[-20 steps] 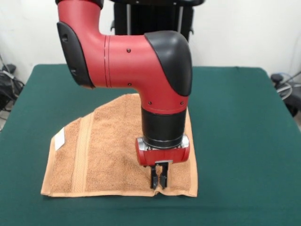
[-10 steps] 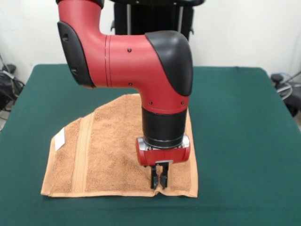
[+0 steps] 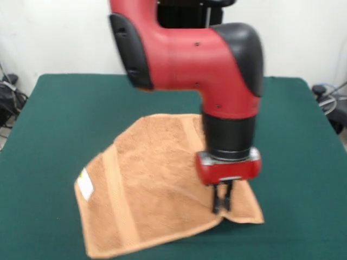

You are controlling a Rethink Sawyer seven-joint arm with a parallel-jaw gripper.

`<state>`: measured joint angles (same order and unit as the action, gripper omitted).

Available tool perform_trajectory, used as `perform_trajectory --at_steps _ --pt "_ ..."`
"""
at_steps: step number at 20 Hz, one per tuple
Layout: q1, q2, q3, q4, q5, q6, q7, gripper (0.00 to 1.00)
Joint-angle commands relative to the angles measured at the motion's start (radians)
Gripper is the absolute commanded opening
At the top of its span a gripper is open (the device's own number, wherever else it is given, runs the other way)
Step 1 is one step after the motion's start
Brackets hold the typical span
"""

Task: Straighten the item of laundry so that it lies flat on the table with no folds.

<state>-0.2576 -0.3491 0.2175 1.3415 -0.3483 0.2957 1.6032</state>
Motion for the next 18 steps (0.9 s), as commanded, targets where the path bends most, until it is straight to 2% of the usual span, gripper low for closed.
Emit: perform_trajectory --at_steps 1,6,12,18 --pt "0.112 0.022 -0.023 0.085 0.118 -0.151 0.377 0.0" --pt "0.126 0.033 -0.033 0.106 0.188 -0.201 0.35 0.0" --pt "0.075 0.012 0.004 0.127 0.21 -0.191 0.271 0.0" --pt "0.075 0.006 0.009 0.144 0.234 -0.199 0.26 0.0"
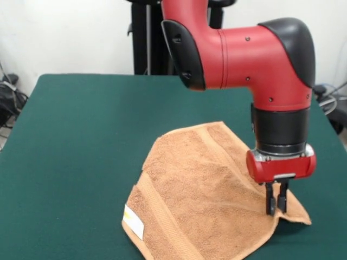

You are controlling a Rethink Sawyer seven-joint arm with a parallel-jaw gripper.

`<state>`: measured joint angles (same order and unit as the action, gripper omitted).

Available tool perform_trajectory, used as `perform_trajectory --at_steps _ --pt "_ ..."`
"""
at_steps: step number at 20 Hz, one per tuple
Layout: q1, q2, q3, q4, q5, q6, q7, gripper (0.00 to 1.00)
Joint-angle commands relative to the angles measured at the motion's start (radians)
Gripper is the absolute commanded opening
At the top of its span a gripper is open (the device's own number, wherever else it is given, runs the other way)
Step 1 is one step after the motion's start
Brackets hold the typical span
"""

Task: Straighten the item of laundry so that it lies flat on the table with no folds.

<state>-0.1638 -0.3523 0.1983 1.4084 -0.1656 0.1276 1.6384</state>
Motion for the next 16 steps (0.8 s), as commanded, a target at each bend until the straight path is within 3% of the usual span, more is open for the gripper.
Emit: perform_trajectory --at_steps 1,7,16 --pt "-0.019 0.009 0.029 0.08 0.054 -0.033 0.225 0.0" --pt "0.047 -0.025 -0.027 0.117 0.105 -0.05 0.288 0.0" --pt "0.188 -0.055 -0.104 0.167 0.28 -0.077 0.381 0.0"
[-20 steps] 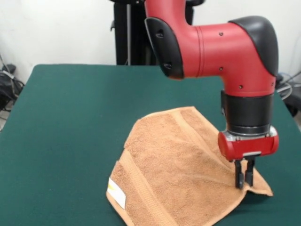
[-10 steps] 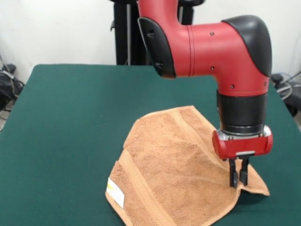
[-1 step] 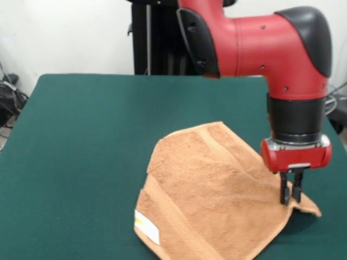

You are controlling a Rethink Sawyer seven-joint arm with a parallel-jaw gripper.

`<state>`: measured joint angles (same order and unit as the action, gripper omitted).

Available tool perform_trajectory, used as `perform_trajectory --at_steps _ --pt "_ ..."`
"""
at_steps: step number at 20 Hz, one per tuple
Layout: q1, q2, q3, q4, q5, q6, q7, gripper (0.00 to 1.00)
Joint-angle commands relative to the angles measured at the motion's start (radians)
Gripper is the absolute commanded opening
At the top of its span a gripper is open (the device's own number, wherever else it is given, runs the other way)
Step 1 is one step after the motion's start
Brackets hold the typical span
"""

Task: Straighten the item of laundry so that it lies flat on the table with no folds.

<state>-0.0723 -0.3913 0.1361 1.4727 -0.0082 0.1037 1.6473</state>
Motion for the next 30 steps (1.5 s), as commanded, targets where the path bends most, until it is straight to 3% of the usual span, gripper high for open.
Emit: perform_trajectory --at_steps 1,7,21,22,30 --pt "0.111 -0.015 -0.052 0.104 0.142 -0.055 0.377 0.0" --pt "0.148 -0.004 -0.07 0.131 0.204 -0.102 0.363 0.0" --pt "0.109 -0.022 -0.033 0.168 0.213 -0.125 0.307 0.0" --pt "0.105 -0.02 -0.034 0.164 0.2 -0.136 0.288 1.0" --pt "0.104 -0.015 -0.024 0.177 0.205 -0.154 0.297 1.0"
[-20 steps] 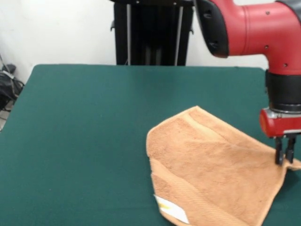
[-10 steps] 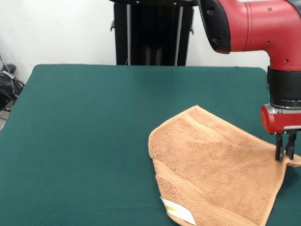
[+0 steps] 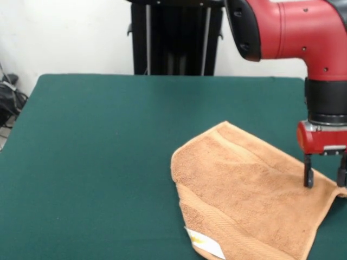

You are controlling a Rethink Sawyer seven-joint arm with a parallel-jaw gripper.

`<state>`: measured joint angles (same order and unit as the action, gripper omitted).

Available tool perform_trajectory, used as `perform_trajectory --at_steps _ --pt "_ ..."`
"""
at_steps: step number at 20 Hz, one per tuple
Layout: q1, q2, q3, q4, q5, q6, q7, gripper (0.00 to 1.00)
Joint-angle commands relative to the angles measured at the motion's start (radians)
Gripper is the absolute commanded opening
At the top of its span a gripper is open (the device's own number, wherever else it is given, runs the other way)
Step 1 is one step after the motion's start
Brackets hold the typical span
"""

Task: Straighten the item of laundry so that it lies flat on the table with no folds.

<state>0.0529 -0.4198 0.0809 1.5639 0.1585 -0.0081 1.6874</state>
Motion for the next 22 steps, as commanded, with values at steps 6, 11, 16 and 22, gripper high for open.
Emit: perform_trajectory --at_steps 6,11,16,22 --pt "-0.032 0.007 0.03 0.083 0.034 -0.027 0.239 1.0" --pt "-0.142 -0.036 0.047 0.03 -0.051 0.13 0.069 1.0" --pt "-0.274 -0.062 0.108 0.017 -0.163 0.209 -0.065 1.0" --pt "-0.365 -0.036 0.183 0.017 -0.256 0.188 -0.064 1.0"
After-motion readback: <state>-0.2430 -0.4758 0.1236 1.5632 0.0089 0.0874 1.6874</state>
